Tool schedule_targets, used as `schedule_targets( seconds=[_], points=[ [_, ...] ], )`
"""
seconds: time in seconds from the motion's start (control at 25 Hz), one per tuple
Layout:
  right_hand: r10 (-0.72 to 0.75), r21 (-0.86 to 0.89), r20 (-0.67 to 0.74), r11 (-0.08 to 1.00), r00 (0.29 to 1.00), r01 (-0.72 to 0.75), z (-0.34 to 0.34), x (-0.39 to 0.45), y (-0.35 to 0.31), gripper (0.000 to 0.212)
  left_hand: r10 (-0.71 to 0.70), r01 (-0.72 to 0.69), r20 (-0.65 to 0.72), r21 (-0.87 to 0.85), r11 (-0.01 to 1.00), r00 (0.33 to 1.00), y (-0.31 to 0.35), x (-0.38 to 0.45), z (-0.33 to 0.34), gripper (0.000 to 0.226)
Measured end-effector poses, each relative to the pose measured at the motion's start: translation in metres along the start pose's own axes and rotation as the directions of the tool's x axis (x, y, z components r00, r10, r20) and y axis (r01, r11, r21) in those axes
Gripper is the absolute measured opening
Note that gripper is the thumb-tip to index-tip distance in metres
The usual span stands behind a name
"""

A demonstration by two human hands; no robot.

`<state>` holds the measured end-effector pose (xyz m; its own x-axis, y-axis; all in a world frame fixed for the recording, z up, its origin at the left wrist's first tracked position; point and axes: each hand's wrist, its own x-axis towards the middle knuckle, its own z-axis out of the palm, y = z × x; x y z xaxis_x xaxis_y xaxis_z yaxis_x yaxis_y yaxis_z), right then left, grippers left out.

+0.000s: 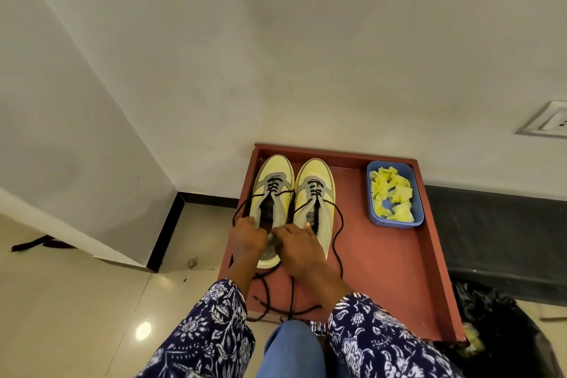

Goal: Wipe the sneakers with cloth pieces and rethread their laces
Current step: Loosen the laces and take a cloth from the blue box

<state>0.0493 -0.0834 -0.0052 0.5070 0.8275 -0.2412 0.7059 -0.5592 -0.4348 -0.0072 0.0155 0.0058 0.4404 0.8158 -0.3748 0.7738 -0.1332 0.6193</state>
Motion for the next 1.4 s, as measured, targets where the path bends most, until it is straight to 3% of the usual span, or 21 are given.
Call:
schedule_targets(
  seconds=[0.08,0.2,0.4,0.56,0.84,1.16,1.4],
  points=[
    [-0.027,0.010,-0.037,1.000,0.999,0.028,-0.003,-0.001,0.003,0.035,0.026,-0.026,-0.020,-0.010,1.000,0.999,0.006,-0.002,0.001,0.027],
    [-0.015,0.068,-0.140,0.997,0.990,0.024,-0.009,0.000,0.008,0.041,0.187,-0.191,-0.093,-0.036,0.981,0.978,0.022,-0.007,0.010,0.025],
    [0.180,0.176,-0.308,0.976,0.934,-0.130,-0.024,0.002,0.036,0.044,0.309,-0.311,-0.047,-0.028,0.950,0.950,0.044,-0.007,0.028,0.036],
    [0.262,0.160,-0.254,0.961,0.931,-0.226,-0.033,0.003,0.062,0.056,0.357,-0.356,0.035,-0.018,0.934,0.933,0.049,-0.008,0.042,0.040],
    [0.289,0.265,-0.139,0.933,0.947,-0.245,-0.028,0.009,0.077,0.066,0.347,-0.351,0.108,0.020,0.936,0.932,0.055,-0.004,0.061,0.044],
    [0.362,0.368,-0.136,0.883,0.922,-0.293,-0.024,0.016,0.084,0.050,0.358,-0.360,0.042,0.065,0.931,0.933,0.055,0.002,0.066,0.028],
    [0.378,0.348,-0.150,0.885,0.913,-0.309,-0.025,0.020,0.080,0.042,0.359,-0.361,0.038,0.090,0.928,0.932,0.055,0.008,0.069,0.024]
  ],
)
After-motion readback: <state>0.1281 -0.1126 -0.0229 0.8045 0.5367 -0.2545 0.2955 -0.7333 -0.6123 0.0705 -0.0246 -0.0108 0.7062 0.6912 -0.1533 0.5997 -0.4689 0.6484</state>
